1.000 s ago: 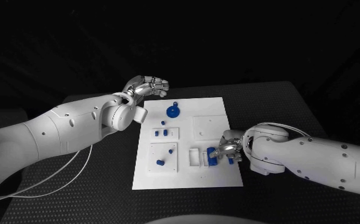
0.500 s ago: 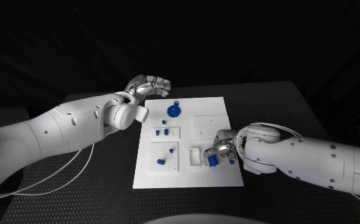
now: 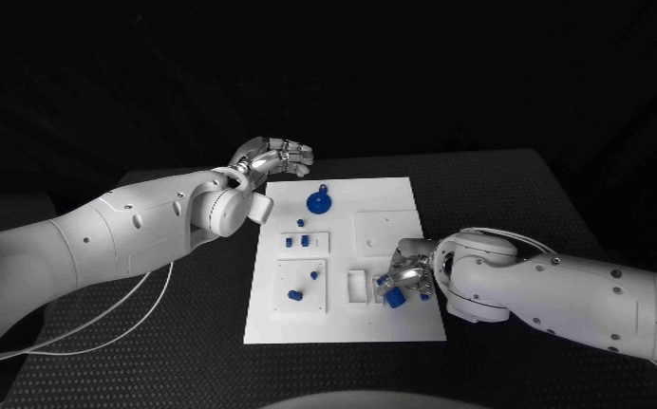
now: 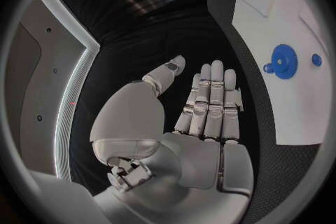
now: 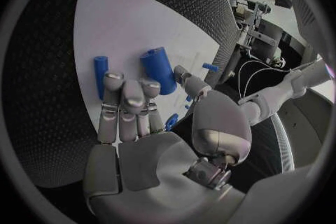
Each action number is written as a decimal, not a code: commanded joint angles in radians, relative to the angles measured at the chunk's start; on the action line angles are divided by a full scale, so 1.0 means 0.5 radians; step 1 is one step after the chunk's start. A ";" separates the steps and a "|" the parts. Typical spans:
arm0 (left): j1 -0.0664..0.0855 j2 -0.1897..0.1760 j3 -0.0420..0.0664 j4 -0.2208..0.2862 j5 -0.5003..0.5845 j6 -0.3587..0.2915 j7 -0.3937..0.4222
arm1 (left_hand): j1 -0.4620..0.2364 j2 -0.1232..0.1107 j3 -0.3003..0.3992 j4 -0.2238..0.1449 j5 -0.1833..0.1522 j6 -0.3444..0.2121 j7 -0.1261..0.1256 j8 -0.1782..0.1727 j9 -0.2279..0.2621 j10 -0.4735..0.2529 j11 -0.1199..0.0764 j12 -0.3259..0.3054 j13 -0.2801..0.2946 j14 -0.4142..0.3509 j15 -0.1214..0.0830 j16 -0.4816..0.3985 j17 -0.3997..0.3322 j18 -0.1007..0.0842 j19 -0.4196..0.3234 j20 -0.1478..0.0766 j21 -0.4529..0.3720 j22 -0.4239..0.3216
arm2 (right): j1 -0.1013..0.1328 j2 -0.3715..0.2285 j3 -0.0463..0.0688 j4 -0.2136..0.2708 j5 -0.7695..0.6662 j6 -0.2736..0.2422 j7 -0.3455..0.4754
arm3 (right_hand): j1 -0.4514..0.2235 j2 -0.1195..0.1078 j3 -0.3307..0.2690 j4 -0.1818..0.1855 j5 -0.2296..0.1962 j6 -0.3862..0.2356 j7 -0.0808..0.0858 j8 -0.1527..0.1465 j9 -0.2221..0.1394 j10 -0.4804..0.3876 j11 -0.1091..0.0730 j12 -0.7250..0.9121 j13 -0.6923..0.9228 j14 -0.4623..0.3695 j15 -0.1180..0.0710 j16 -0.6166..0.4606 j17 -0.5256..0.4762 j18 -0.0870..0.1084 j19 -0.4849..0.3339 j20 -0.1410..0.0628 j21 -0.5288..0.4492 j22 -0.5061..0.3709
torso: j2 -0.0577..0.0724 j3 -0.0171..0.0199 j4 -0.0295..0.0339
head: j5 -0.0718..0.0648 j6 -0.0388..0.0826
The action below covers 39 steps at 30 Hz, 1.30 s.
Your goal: Assemble the parts on the task board
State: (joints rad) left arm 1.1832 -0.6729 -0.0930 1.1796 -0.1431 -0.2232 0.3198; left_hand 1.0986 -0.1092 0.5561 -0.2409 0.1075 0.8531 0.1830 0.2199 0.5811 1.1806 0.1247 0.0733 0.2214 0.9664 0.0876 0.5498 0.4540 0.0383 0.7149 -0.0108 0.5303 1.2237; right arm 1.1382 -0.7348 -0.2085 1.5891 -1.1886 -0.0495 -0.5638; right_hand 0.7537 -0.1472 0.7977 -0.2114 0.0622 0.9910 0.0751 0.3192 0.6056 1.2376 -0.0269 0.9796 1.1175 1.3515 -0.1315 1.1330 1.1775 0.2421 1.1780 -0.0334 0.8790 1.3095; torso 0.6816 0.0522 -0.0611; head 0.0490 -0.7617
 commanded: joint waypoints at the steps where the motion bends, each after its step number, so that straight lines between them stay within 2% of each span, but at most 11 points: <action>1: 0.001 0.000 0.001 0.007 0.010 0.026 0.008 | -0.023 -0.003 -0.001 0.011 -0.011 -0.014 -0.005 0.007 -0.003 -0.016 0.003 0.001 -0.002 -0.005 0.013 -0.008 0.004 0.006 -0.002 0.009 -0.009 0.003 | -0.009 -0.033 -0.015 0.029 0.034 -0.024 -0.010 | 0.041 0.124 0.006 -0.003 -0.001 0.067 0.012 0.015 0.005 0.022 -0.008 0.007 0.002 -0.003 -0.001 0.014 -0.007 0.039 -0.004 0.016 0.014 0.031 | 0.000 0.0009 -0.004 | 0.008 0.002; 9: 0.001 0.002 0.001 0.005 0.010 0.026 0.008 | -0.024 -0.003 -0.001 0.012 -0.012 -0.014 -0.005 0.007 -0.003 -0.016 0.003 0.001 -0.003 -0.005 0.013 -0.009 0.006 0.007 -0.002 0.009 -0.010 0.004 | 0.091 -0.044 -0.015 0.099 0.262 -0.084 -0.011 | -0.050 0.137 0.021 0.006 -0.009 0.125 -0.003 0.004 -0.010 0.054 -0.022 0.003 0.004 -0.003 -0.010 0.028 -0.024 0.039 -0.001 0.024 0.026 0.029 | 0.001 0.0035 -0.002 | 0.012 0.010; 13: 0.001 0.002 0.001 0.004 0.010 0.025 0.008 | -0.024 -0.003 -0.001 0.013 -0.012 -0.014 -0.005 0.007 -0.003 -0.016 0.003 0.001 -0.003 -0.004 0.013 -0.010 0.006 0.007 -0.002 0.009 -0.011 0.004 | 0.115 -0.030 -0.014 0.106 0.357 -0.102 -0.011 | -0.103 0.141 0.015 0.021 -0.020 0.143 -0.007 -0.004 -0.021 0.062 -0.026 -0.001 0.005 -0.005 -0.013 0.034 -0.032 0.039 -0.001 0.025 0.029 0.027 | 0.002 0.0038 -0.001 | 0.015 0.008; 18: 0.001 0.003 0.001 0.004 0.010 0.026 0.005 | -0.025 -0.003 -0.001 0.014 -0.012 -0.014 -0.005 0.008 -0.003 -0.016 0.003 0.001 -0.003 -0.004 0.013 -0.011 0.008 0.007 -0.002 0.009 -0.011 0.005 | 0.118 0.022 -0.014 0.078 0.441 -0.102 -0.015 | -0.143 0.141 0.012 0.021 -0.024 0.153 -0.011 -0.010 -0.028 0.066 -0.030 -0.003 0.009 -0.008 -0.017 0.039 -0.037 0.039 -0.002 0.022 0.031 0.026 | 0.004 0.0041 0.000 | 0.021 0.004; 28: 0.001 0.011 0.001 0.006 0.010 0.033 0.001 | -0.027 -0.004 -0.002 0.016 -0.012 -0.014 -0.005 0.008 -0.003 -0.016 0.003 0.001 -0.003 -0.004 0.013 -0.013 0.010 0.007 -0.001 0.009 -0.012 0.006 | 0.117 0.150 -0.016 -0.024 0.556 -0.019 -0.036 | -0.221 0.132 -0.008 0.035 -0.026 0.159 -0.012 -0.021 -0.036 0.063 -0.031 -0.009 0.016 -0.014 -0.021 0.044 -0.045 0.039 -0.006 0.020 0.032 0.024 | 0.005 0.0031 0.002 | 0.028 -0.006; 34: 0.001 0.014 0.001 0.006 0.010 0.036 -0.002 | -0.030 -0.004 -0.003 0.018 -0.013 -0.015 -0.005 0.008 -0.004 -0.017 0.004 0.001 -0.004 -0.004 0.013 -0.014 0.012 0.007 -0.001 0.009 -0.013 0.007 | 0.102 0.201 -0.039 -0.075 0.553 0.014 -0.036 | -0.265 0.131 -0.014 0.046 -0.027 0.167 -0.014 -0.023 -0.037 0.063 -0.033 -0.010 0.021 -0.017 -0.022 0.048 -0.050 0.039 -0.009 0.019 0.033 0.023 | 0.005 0.0041 0.000 | 0.037 -0.011; 37: 0.001 0.016 0.001 0.004 0.010 0.038 -0.006 | -0.031 -0.003 -0.003 0.021 -0.013 -0.015 -0.004 0.008 -0.004 -0.017 0.004 0.001 -0.004 -0.004 0.013 -0.016 0.013 0.007 -0.001 0.010 -0.014 0.008 | 0.102 0.220 -0.060 -0.094 0.564 0.032 -0.039 | -0.277 0.130 -0.016 0.049 -0.027 0.167 -0.014 -0.024 -0.038 0.062 -0.033 -0.011 0.022 -0.018 -0.023 0.049 -0.051 0.039 -0.009 0.018 0.033 0.023 | 0.006 0.0040 -0.002 | 0.044 -0.013; 39: 0.001 0.017 0.001 0.008 0.010 0.039 -0.007 | -0.033 -0.003 -0.003 0.022 -0.013 -0.016 -0.004 0.008 -0.004 -0.017 0.004 0.001 -0.004 -0.004 0.013 -0.017 0.015 0.006 -0.001 0.010 -0.014 0.008 | 0.102 0.221 -0.064 -0.097 0.564 0.040 -0.040 | -0.284 0.132 -0.017 0.050 -0.027 0.167 -0.014 -0.025 -0.038 0.062 -0.034 -0.012 0.023 -0.019 -0.023 0.049 -0.052 0.039 -0.010 0.018 0.034 0.023 | 0.005 0.0043 -0.001 | 0.049 -0.018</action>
State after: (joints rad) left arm 1.1832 -0.6673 -0.0930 1.1799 -0.1428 -0.2200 0.3138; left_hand 1.0906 -0.1093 0.5565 -0.2357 0.1075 0.8532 0.1831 0.2199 0.5803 1.1769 0.1285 0.0733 0.2206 0.9664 0.0876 0.5458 0.4603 0.0382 0.7148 -0.0108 0.5263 1.2262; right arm 1.1932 -0.6262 -0.2367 1.5433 -0.9238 -0.0659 -0.5799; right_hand 0.6200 -0.0805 0.7908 -0.1899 0.0541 1.0278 0.0704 0.3109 0.5932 1.2758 -0.0398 0.9795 1.1284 1.3408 -0.1354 1.1537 1.1524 0.2487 1.1769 -0.0248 0.8905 1.3096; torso 0.6842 0.0540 -0.0611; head 0.0704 -0.7681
